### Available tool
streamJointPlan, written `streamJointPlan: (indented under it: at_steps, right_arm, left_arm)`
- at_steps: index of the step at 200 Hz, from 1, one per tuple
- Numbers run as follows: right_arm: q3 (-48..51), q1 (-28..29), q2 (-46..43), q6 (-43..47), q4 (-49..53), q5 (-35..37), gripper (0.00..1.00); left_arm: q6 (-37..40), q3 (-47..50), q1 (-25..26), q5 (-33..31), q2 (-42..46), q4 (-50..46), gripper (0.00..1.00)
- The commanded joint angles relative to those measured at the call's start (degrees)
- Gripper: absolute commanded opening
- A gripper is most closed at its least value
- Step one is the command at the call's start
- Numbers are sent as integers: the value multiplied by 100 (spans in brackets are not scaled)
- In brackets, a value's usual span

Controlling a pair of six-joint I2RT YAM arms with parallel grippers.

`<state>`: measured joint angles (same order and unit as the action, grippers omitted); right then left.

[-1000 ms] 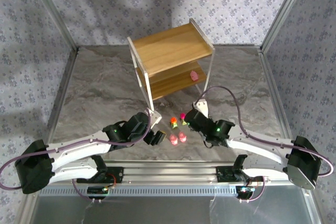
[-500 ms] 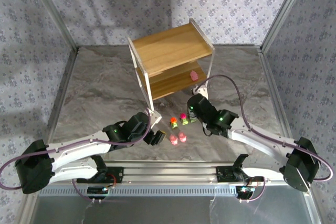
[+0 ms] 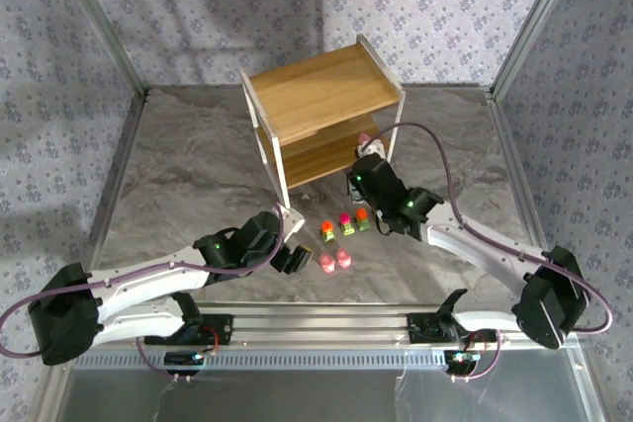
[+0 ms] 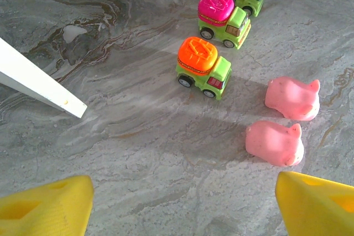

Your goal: Place and organize the plastic toys onto the shelf

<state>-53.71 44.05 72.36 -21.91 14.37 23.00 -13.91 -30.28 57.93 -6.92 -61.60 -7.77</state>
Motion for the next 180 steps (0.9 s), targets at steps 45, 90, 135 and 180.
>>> streamJointPlan:
  at_steps: [45,90,135,180]
  right_arm:
    - [-495,-339,417,384,-346,-294,30]
    - [-706,-408,629,430,-405,-366,31]
    - [-859,-516,868,409,-491,-446,30]
    - [-960,-555,1061,426,-619,-472,30]
  left_arm:
    - [99,-118,43,-58,56,-57,85]
    - [107,-110,43,-81,96,-67,85]
    - [96,-101,47,-104,149,-67,85]
    - [99,-99,34,-112,157,-75,85]
